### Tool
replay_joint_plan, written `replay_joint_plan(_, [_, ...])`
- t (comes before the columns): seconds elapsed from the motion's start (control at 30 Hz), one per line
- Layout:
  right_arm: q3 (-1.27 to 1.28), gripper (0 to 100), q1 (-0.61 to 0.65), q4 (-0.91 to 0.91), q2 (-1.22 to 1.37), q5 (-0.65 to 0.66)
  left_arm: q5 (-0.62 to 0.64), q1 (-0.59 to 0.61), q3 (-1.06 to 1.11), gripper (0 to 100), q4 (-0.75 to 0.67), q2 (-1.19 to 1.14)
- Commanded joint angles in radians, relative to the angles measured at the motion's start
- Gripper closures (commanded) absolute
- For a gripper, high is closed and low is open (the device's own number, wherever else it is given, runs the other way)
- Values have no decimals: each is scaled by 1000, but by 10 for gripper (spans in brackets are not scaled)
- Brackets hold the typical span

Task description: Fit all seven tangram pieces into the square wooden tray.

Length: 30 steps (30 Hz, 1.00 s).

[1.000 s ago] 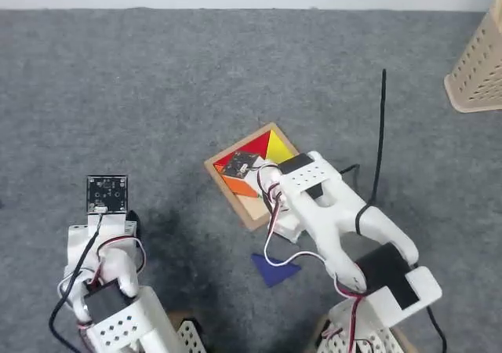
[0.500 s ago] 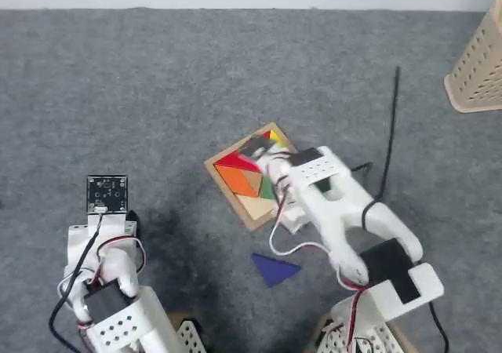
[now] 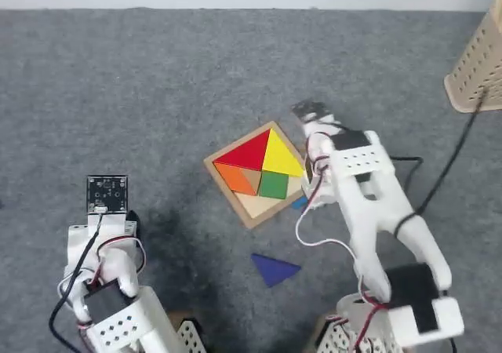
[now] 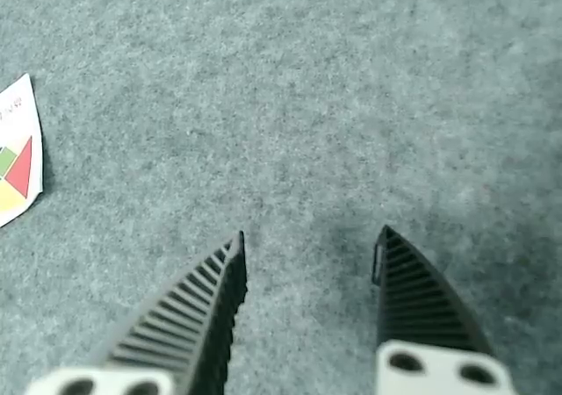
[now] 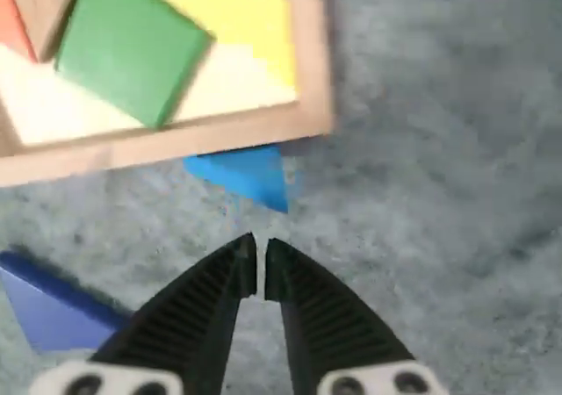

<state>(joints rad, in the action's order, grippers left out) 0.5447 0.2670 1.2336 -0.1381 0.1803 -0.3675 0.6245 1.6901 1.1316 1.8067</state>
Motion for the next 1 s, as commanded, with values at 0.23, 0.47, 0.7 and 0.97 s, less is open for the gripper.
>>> replay_joint_plan(0.23, [-31,986,-7,35,-110,28,-8,-6,-5,780,5,9])
replay_joint_plan(0.47, [-77,916,18,61,-120,84,-8,-6,-5,780,5,9])
replay_joint_plan(0.7, [-71,840,157,45,-1,199,-8,-6,-5,780,5,9])
replay_joint_plan(0.97, [-75,835,180,-7,145,624,-8,-6,-5,780,5,9])
